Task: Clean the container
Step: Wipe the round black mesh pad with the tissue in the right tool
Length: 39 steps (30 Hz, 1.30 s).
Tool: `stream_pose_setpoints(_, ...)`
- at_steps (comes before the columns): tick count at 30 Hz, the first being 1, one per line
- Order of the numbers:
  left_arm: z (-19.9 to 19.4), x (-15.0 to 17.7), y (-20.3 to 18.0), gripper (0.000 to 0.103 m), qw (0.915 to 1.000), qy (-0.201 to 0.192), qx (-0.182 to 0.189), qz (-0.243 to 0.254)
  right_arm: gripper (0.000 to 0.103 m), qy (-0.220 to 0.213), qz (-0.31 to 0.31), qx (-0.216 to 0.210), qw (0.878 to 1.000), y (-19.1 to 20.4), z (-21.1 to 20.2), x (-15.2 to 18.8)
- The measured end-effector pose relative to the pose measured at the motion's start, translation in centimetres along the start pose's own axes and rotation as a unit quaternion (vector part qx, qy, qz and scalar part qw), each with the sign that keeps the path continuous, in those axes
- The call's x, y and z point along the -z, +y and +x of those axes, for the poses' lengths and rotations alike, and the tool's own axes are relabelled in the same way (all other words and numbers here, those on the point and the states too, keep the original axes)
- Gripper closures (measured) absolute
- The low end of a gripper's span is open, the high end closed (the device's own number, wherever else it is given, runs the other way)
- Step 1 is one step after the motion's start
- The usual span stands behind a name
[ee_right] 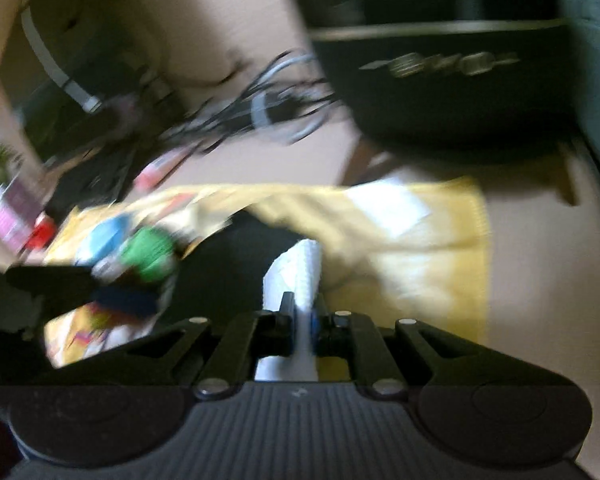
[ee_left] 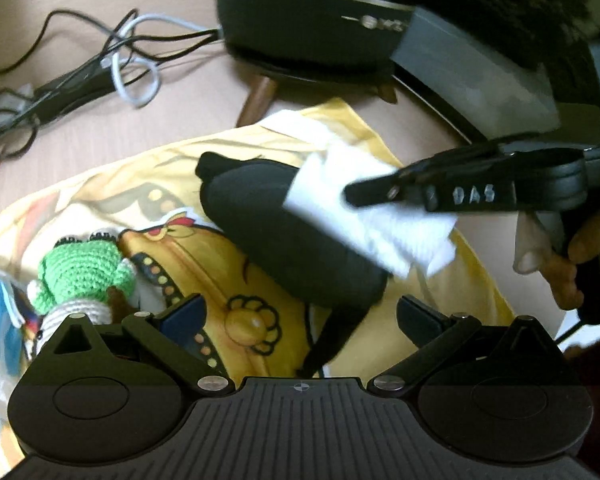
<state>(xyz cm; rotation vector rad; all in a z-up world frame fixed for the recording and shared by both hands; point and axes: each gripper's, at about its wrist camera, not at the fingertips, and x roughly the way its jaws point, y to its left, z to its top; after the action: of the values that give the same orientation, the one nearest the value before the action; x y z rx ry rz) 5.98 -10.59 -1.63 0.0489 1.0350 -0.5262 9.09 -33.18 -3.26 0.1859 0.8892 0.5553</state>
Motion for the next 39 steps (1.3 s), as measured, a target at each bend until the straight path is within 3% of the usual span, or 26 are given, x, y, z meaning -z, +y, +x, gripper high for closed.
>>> stream_pose_setpoints(6,1.8,-1.9,-0.4,0.000,1.0000,-0.003,0.008,0.003,0.094,0.004,0.034,0.004,0.999,-1.4,2.6,-1.2)
stream_pose_setpoints(12,0.7,-3.0,-0.2,0.000,0.9973,-0.050,0.053,-0.006,0.094,0.034,0.074,-0.064,0.995,-0.7,4.1,-0.9)
stream_pose_setpoints(16,-0.4,-3.8,-1.4,0.000,0.9962,-0.060,0.036,0.053,0.094,0.041,0.110,-0.137,0.984,0.4,4.9,-1.0)
stream_pose_setpoints(20,0.3,-3.7,-2.3,0.000,0.9952,-0.043,0.012,0.088,0.094,0.026,0.074,-0.095,0.992,1.0,4.6,-1.5)
stream_pose_setpoints(24,0.1,-3.5,-3.2,0.000,0.9937,-0.052,0.035,0.092,0.094,0.017,0.065,-0.025,0.997,-1.1,3.6,-1.5)
stream_pose_setpoints(27,0.2,-3.8,-3.9,0.000,0.9917,-0.060,0.043,0.105,0.094,-0.002,0.074,-0.015,0.997,-2.4,2.2,-2.3)
stream_pose_setpoints(29,0.8,-3.9,-4.3,0.000,0.9911,-0.055,0.038,0.115,0.094,-0.019,0.095,-0.030,0.995,-2.9,1.0,-3.0)
stream_pose_setpoints(32,2.3,-3.8,-4.7,0.000,0.9920,-0.032,0.010,0.122,0.095,-0.048,0.146,-0.136,0.979,-2.6,-0.9,-4.4)
stream_pose_setpoints(34,3.6,-3.6,-4.7,0.000,0.9930,-0.008,-0.017,0.116,0.095,-0.054,0.129,-0.170,0.975,-0.9,-0.9,-5.3)
stream_pose_setpoints(36,4.4,-3.4,-4.4,0.000,0.9939,0.004,-0.033,0.105,0.095,-0.046,0.089,-0.167,0.981,0.8,0.0,-5.6)
stream_pose_setpoints(39,4.6,-3.1,-3.6,0.000,0.9959,0.000,-0.036,0.082,0.095,-0.013,0.044,-0.118,0.992,1.8,2.3,-4.9)
